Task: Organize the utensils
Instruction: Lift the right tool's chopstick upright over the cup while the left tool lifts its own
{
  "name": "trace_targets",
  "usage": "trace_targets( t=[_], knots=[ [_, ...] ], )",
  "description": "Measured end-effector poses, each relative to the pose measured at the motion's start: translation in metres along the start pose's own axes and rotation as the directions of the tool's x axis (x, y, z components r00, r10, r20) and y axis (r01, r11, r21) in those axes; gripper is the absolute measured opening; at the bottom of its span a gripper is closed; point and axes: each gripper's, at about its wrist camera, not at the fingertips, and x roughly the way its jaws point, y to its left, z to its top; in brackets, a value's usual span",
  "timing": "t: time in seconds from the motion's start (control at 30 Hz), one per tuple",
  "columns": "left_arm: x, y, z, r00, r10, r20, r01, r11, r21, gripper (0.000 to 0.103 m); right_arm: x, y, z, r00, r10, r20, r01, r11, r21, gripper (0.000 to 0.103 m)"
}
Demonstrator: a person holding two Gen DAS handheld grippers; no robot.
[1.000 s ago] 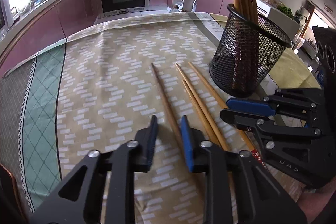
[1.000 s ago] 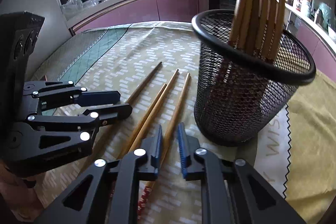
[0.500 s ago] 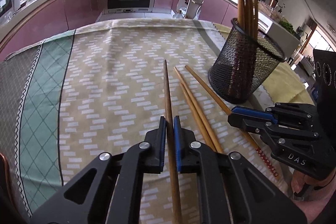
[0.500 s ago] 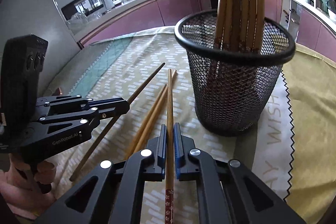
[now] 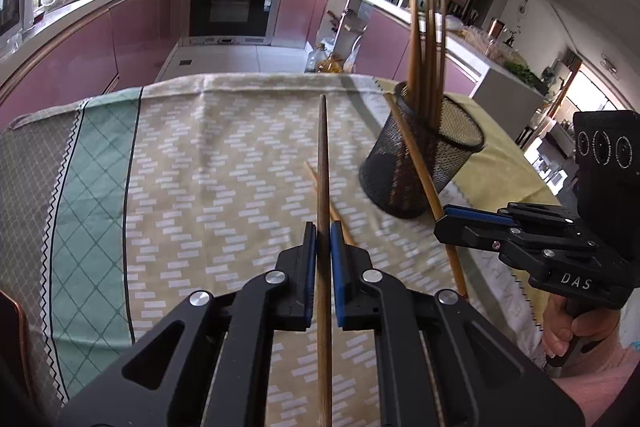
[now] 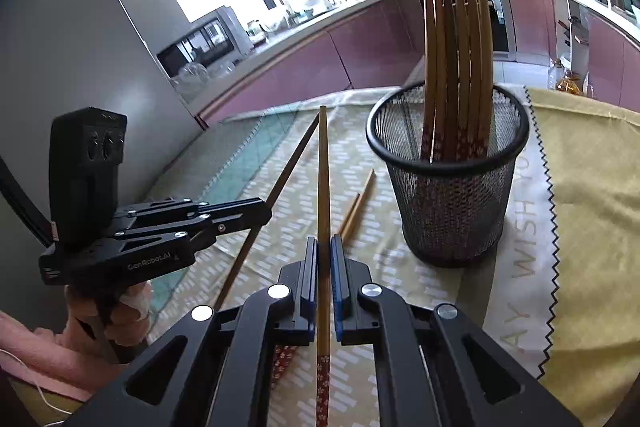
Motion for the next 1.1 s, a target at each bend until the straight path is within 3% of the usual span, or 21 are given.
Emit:
trace_targets(
  t=[0.53, 1.1],
  knots=[
    [-0.036, -0.011, 0.016, 0.993, -0.085, 0.079, 0.084, 0.996, 0.014, 0.008, -0.042, -0.01, 0.01, 0.994, 0.015, 0.106, -0.016, 1.0, 0.01, 0.006],
    [-0.069, -0.017, 0.037, 0.973, -0.157, 0.17, 0.153, 0.988, 0.038, 0.008, -0.069, -0.009, 0.029, 0.98, 0.002, 0.199, 0.002, 1.0, -0.018, 0.006]
  ],
)
